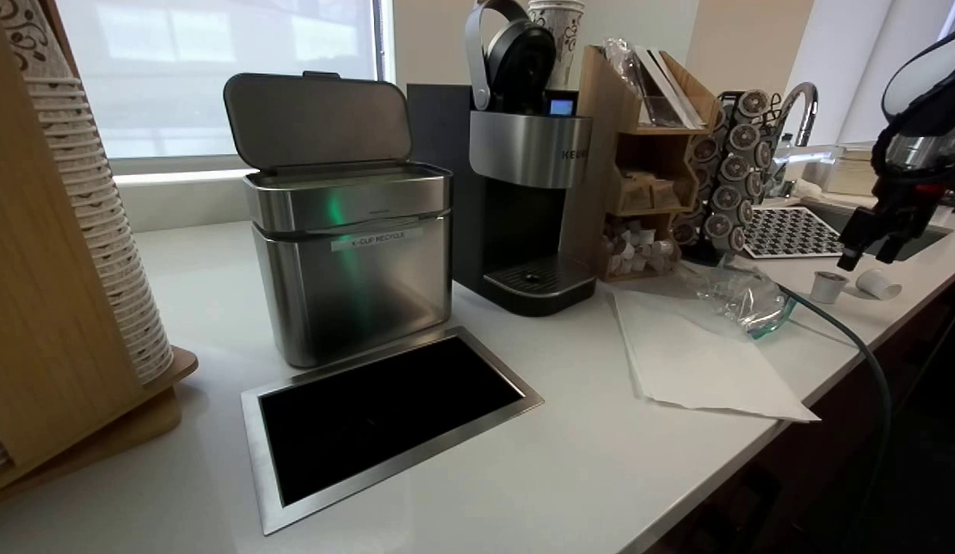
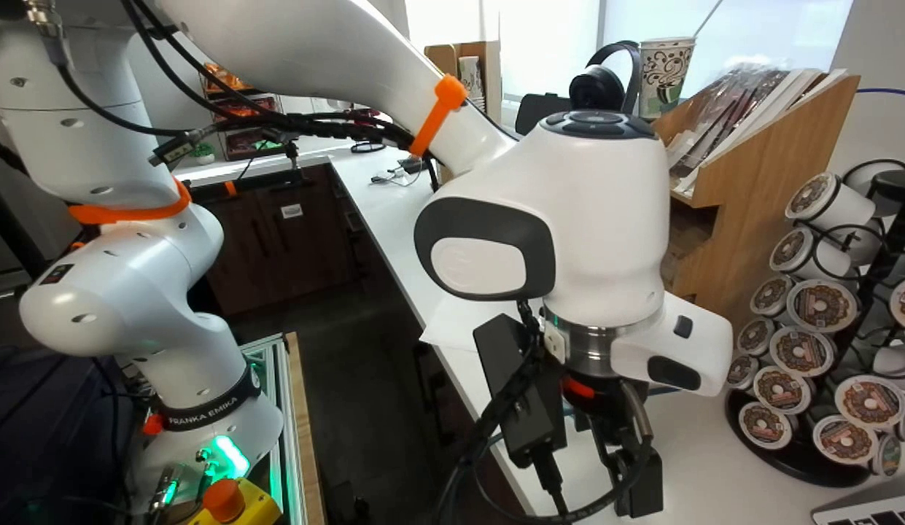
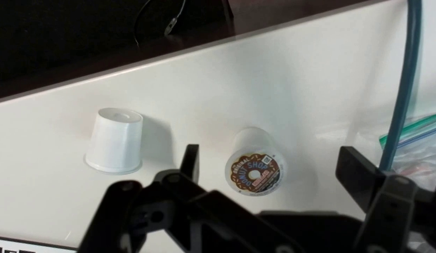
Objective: Turn the rotating rack to the right, then put the coffee pod on the rack
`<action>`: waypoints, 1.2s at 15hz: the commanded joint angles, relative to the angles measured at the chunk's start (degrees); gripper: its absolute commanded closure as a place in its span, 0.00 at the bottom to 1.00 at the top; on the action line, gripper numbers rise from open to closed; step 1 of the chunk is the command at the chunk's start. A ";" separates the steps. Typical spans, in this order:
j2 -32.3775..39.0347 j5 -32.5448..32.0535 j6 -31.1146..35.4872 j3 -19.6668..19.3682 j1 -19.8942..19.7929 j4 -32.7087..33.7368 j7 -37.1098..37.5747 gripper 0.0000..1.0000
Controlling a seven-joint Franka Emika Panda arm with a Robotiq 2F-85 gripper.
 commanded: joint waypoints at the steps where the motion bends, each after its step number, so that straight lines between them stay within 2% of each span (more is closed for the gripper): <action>1: 2.95 2.79 1.80 1.58 -1.88 1.30 -2.84 0.00; 9: 5.94 5.22 3.49 3.89 -4.11 2.69 -5.04 0.00; 10: 6.16 5.31 3.50 4.07 -4.28 2.86 -5.15 0.03; 13: 6.75 5.44 3.55 4.59 -4.72 3.31 -5.44 0.18; 14: 6.87 5.41 3.54 4.75 -4.84 3.37 -5.52 0.37; 16: 7.12 5.37 3.55 4.97 -5.04 3.55 -5.66 0.54; 17: 7.31 5.07 3.69 4.95 -5.02 3.64 -5.32 0.51; 18: 7.40 5.05 3.68 5.04 -5.09 3.75 -5.35 0.20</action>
